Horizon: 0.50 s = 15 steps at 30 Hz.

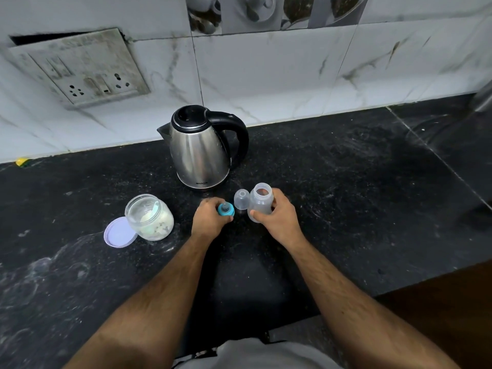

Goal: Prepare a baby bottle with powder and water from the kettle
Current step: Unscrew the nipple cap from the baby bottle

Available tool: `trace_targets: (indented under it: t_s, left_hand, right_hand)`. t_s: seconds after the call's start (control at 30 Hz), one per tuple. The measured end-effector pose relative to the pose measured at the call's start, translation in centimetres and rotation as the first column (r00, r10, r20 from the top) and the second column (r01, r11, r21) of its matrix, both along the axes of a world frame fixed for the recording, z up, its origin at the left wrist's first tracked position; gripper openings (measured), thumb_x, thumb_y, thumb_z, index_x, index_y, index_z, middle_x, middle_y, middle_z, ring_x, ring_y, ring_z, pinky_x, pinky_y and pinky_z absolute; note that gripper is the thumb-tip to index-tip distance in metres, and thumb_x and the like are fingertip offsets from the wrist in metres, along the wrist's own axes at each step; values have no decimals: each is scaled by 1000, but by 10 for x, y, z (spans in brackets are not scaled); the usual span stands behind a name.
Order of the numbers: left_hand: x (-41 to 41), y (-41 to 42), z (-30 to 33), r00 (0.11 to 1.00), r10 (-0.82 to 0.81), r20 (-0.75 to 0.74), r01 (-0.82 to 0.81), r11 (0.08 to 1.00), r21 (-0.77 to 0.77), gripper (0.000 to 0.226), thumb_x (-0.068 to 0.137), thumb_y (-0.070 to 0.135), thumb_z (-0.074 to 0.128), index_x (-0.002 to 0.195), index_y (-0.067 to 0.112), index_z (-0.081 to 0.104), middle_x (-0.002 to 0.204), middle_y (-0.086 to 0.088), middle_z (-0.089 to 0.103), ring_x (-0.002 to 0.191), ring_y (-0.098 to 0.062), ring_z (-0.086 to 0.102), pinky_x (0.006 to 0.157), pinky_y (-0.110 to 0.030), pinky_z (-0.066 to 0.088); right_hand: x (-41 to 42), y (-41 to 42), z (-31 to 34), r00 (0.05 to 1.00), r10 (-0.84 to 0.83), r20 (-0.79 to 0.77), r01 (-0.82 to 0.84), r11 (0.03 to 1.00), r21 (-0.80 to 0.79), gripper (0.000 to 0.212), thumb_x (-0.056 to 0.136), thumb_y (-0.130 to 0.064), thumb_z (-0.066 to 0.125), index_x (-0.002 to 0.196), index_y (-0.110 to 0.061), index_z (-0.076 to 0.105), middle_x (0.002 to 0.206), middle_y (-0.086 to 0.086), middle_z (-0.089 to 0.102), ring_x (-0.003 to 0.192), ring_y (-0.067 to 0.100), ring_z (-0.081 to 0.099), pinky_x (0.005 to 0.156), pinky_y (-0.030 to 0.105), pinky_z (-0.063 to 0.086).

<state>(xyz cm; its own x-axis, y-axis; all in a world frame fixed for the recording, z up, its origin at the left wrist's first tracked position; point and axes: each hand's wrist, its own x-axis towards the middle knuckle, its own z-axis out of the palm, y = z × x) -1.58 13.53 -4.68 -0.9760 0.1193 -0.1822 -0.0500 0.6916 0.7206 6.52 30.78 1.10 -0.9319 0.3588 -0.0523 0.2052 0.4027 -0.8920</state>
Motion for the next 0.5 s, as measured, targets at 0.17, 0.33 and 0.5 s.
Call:
trace_targets:
  t_s: [0.17, 0.33, 0.5]
  left_hand:
    - [6, -5, 4, 1000, 7, 3, -7, 1000, 14, 83, 66, 19, 88, 139, 15, 51, 125, -5, 55, 107, -17, 57, 95, -26, 41]
    - [28, -26, 13, 994, 64, -89, -57, 996, 74, 52, 75, 16, 82, 122, 22, 62, 102, 4, 59, 74, -3, 55, 76, -24, 46]
    - [50, -54, 20, 997, 59, -44, -45, 959, 281, 23, 88, 8, 70, 108, 19, 71, 95, 10, 69, 80, -3, 63, 89, -31, 55]
  right_hand:
    - [0, -3, -2, 1000, 12, -5, -12, 1000, 9, 51, 70, -15, 85, 115, -19, 61, 111, -5, 67, 103, 13, 63, 92, 38, 53]
    - [2, -16, -2, 999, 37, -1, -37, 999, 28, 53, 70, -18, 86, 117, -20, 62, 110, -8, 68, 101, 10, 63, 88, 30, 52]
    - [3, -46, -3, 993, 117, 12, -117, 993, 24, 52, 69, -16, 85, 115, -18, 63, 104, -7, 68, 94, 9, 62, 75, 7, 41]
